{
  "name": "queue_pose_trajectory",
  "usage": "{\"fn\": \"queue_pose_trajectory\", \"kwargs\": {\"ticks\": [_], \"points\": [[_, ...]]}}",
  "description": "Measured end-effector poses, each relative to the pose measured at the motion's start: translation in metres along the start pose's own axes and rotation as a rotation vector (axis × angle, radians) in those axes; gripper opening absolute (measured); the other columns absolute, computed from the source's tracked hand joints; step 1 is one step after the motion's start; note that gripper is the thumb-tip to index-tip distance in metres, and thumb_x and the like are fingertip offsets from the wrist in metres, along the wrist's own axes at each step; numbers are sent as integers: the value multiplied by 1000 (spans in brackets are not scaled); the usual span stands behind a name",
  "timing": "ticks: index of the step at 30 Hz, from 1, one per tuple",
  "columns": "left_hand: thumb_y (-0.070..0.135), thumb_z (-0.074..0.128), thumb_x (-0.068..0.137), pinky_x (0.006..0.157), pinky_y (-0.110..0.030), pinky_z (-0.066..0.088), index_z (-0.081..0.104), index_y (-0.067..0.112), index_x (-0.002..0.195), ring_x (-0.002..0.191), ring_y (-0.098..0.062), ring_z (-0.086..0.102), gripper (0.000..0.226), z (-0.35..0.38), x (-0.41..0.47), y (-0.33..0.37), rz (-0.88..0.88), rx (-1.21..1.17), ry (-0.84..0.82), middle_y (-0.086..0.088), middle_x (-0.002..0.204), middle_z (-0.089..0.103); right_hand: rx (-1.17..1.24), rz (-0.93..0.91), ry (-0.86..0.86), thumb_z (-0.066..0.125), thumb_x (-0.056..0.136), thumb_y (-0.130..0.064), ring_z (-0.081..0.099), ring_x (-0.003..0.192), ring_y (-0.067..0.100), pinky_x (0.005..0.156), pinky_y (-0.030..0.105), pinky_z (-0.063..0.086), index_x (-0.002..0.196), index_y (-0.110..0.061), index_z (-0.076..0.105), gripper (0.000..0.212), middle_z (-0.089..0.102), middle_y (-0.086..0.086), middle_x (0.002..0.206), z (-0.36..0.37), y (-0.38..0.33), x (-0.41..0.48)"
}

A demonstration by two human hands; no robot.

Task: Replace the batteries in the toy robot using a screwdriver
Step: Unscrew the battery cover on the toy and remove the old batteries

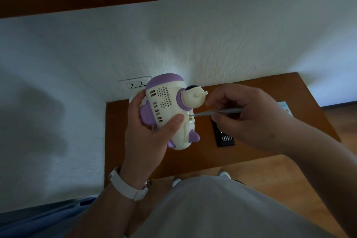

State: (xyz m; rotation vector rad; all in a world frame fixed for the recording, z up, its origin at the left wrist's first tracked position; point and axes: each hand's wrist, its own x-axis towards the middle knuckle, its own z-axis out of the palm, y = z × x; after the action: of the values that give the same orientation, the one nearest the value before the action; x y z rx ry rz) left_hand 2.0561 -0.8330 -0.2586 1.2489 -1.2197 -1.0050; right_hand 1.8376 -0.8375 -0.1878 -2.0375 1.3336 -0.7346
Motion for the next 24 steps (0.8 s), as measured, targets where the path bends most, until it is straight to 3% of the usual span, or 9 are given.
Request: {"fn": "queue_pose_trajectory", "kwargs": {"ticks": [3,6,10,15,19,24], "points": [[43,83,65,68,-22,60,44,37,131,106,-3,68,77,-9,1,-4,2,3,-6,29,117,64,-27,-2,-9,69,82,-8,58,71,16,60,26,48,87,-31,63,24,62,-10,77,7,-5,1],[43,83,66,68,-20,60,43,31,134,108,-3,67,80,-14,1,-9,6,7,-10,30,117,63,-13,-2,-7,63,86,-24,60,70,14,58,22,49,86,-27,63,4,63,-11,75,12,-6,0],[42,83,67,69,-19,59,44,31,134,107,-2,67,79,-15,1,-13,-1,5,-14,30,117,64,-16,2,18,51,92,-42,60,62,12,51,23,47,89,-34,58,10,62,-10,67,17,-2,1],[42,84,66,71,-22,60,44,30,136,108,-6,68,82,-8,1,-15,-29,7,2,25,120,65,3,29,-18,58,89,-32,62,67,9,55,15,47,91,-34,60,4,64,-12,74,13,8,2],[45,84,64,72,-27,62,43,29,138,110,-10,68,86,-2,3,-13,-59,7,21,22,121,65,26,53,-62,64,86,-26,61,65,11,55,21,48,90,-31,64,6,64,-12,80,6,17,7],[50,83,65,67,-18,58,42,33,136,107,1,66,84,8,5,-10,-55,57,39,33,115,63,-29,60,-126,60,86,-31,62,69,8,59,18,49,92,-28,68,10,64,-17,83,-2,28,14]]}}
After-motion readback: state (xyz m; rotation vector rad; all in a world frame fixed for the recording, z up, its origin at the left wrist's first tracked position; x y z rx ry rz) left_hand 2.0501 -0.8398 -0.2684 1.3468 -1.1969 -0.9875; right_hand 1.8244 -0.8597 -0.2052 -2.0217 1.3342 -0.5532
